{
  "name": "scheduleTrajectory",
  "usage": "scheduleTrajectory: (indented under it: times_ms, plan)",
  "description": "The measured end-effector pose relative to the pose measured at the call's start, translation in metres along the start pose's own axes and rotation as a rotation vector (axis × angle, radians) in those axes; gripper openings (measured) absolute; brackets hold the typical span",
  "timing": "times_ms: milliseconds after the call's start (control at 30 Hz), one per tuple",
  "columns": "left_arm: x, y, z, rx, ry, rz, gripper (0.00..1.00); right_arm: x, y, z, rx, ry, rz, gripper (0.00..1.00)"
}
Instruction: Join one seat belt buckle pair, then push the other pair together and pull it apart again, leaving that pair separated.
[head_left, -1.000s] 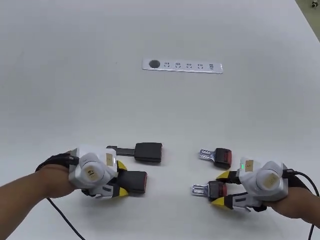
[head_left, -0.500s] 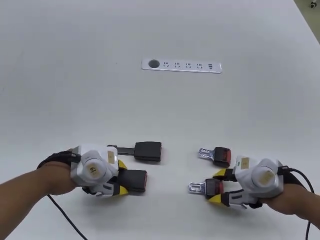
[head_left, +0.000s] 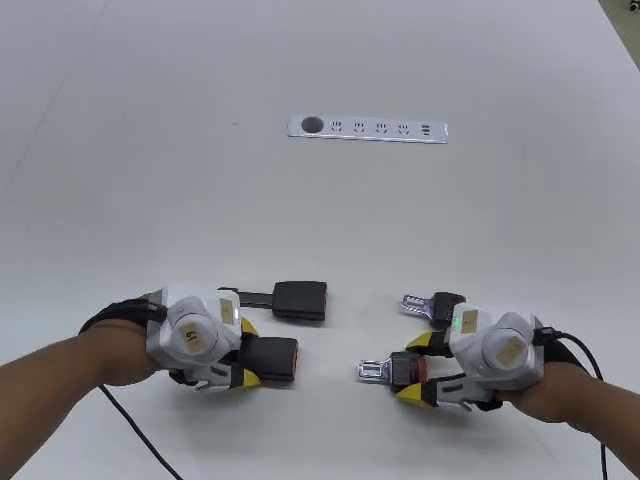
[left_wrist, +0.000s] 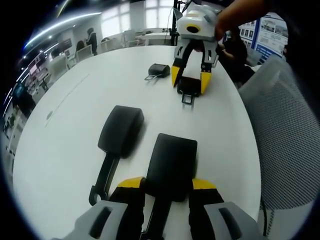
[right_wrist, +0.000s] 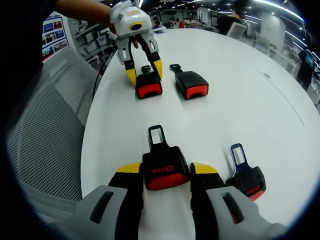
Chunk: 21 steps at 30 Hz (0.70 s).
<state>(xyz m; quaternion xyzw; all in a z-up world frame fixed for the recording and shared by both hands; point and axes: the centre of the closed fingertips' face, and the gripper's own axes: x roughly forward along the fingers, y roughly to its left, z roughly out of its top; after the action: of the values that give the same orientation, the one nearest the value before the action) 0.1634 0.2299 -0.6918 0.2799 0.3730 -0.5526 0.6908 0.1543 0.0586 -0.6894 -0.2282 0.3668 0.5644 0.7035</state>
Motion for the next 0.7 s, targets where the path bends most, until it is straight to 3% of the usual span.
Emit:
scheduleTrajectory:
  times_ms: [400,700]
  plan:
    - [-0.001,0.0,0.001,-0.003,0.011,0.0,0.35,0.009,-0.001,0.018,-0.003,-0.036,0.011,0.35]
    - [0.0,0.0,0.0,-0.004,0.024,0.0,0.35,0.026,0.002,0.036,0.001,-0.068,0.019,0.35]
